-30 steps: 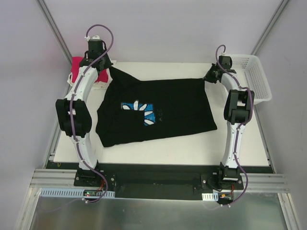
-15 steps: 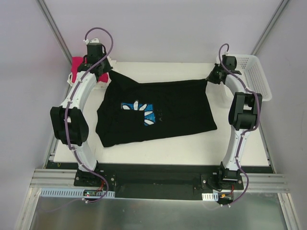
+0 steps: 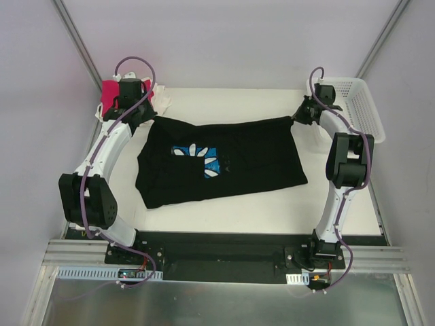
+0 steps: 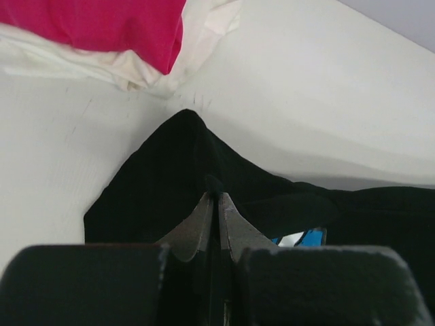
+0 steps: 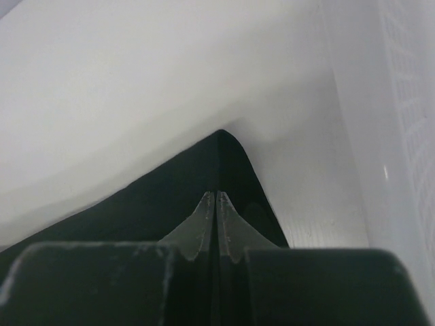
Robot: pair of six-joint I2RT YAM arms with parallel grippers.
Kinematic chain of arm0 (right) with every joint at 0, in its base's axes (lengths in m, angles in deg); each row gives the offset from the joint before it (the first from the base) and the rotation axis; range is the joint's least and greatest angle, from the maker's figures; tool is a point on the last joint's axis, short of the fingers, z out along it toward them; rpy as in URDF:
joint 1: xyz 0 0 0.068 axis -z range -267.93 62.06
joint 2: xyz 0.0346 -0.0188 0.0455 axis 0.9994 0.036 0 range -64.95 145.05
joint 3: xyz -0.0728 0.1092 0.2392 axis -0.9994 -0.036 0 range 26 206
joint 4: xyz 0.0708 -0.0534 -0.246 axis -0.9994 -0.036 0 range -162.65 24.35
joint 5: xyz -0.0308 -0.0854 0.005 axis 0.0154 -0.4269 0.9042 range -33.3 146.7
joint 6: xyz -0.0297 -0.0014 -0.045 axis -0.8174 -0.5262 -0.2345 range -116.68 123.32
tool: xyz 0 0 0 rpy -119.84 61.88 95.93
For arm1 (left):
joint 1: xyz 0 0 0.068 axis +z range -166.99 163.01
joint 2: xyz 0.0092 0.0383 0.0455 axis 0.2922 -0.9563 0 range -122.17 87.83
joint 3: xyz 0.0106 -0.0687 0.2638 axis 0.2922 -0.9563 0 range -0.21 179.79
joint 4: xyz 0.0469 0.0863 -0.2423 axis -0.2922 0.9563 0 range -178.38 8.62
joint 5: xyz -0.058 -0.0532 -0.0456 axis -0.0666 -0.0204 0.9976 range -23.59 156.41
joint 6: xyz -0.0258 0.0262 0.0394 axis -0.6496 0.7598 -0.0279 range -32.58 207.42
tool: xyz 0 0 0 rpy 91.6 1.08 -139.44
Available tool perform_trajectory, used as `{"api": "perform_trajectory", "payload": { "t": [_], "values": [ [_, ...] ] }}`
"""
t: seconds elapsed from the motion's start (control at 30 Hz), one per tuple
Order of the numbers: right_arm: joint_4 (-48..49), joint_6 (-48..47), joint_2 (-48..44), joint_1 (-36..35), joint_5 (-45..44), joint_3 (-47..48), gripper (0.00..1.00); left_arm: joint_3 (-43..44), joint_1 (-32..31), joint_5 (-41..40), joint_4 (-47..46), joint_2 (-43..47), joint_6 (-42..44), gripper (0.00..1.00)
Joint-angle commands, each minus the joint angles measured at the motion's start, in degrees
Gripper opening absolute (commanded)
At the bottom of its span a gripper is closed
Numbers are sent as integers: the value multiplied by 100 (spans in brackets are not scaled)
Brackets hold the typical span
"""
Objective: Fold and stack the t-shirts
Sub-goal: Fold the other side of the tshirt into a rectangle
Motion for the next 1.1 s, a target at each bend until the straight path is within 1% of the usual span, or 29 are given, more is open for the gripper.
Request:
{"api": "perform_trajectory", "payload": {
  "t": [0.0,0.2,0.5,1.07],
  "values": [
    [285,26,-530,57,41,-255,1,-337,-59,72,-44,506,-209,0],
    [294,-9,-583,83,-3,-291,1,-654,-138,125,-44,621,-236,0],
    [-57,-176,-539,136,-65,228,1,-786,-138,2,-35,753,-148,0],
    [-23,-159,-548,277,-82,131,1,-1032,-138,-288,70,1060,-33,0]
  ]
}}
